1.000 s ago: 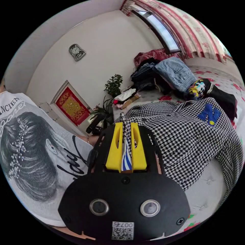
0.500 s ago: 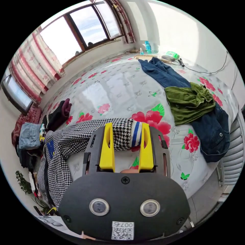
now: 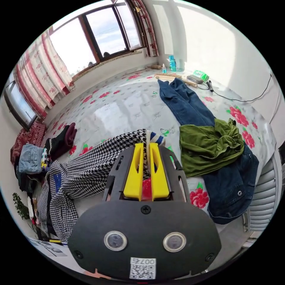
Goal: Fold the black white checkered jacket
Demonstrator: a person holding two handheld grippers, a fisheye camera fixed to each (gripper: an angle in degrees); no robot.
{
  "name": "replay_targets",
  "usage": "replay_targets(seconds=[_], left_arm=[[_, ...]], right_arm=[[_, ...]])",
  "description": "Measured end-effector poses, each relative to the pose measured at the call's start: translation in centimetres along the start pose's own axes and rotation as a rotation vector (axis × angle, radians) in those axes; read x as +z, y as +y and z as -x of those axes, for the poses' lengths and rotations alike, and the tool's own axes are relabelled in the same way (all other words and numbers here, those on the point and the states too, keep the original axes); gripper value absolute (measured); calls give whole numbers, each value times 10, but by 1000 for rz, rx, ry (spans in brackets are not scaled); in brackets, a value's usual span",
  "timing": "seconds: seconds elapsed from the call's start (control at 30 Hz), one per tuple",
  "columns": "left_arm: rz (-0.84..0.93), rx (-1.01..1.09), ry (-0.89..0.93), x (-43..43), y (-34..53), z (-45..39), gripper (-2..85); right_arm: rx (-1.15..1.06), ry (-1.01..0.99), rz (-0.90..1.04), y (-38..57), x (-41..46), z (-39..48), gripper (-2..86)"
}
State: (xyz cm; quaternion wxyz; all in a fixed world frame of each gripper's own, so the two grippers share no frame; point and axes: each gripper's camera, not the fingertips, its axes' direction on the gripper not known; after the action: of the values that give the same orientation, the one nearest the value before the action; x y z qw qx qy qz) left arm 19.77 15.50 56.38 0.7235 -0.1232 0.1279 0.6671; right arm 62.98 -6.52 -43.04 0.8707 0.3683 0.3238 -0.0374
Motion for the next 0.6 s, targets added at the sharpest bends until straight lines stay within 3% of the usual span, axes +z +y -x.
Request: replay_targets(seconds=[0.13,0.27,0.37,0.43,0.6], left_arm=[[71,129,-132,16,-18,-32,-10],[111,204,-156,9,-17,-37,-10],[149,196,-112,2,-8,-25,-10],[117,154,-71,-7,1,-11,-10],[42,29,72,-16,7,14,-10]], right_arm=[[115,140,57,-9,8,-6,113],[42,60,-127,12,-14,63,111],[-245,-150,-125,27,0,176,108],[-508,-320,9,37,29,285,107],[-1012,-344,83,80,85,495,100]])
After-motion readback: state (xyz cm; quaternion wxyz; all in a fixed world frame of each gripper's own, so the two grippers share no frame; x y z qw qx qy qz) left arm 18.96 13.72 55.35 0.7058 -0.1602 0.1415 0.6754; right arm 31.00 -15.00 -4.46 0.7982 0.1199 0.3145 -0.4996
